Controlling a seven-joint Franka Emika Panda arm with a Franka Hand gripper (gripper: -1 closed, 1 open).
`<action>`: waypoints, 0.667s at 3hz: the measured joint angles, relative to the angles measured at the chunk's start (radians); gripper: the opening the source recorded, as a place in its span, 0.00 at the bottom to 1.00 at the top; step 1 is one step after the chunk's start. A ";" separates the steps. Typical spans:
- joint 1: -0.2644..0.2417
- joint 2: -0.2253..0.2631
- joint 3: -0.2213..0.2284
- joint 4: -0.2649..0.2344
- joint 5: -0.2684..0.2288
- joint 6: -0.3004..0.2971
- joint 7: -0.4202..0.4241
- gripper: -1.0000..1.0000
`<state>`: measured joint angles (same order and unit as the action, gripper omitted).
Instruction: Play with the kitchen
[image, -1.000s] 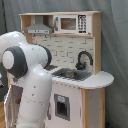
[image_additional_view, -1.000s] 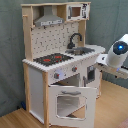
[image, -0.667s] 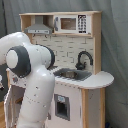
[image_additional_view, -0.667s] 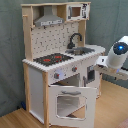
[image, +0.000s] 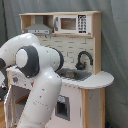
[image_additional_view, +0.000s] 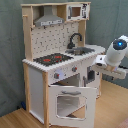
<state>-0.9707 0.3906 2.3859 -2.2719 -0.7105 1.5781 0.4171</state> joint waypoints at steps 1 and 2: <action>-0.018 0.075 -0.001 -0.035 -0.051 0.024 -0.019 1.00; -0.038 0.142 -0.003 -0.098 -0.093 0.056 -0.019 1.00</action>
<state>-1.0084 0.5328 2.3824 -2.3697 -0.8033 1.6344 0.3977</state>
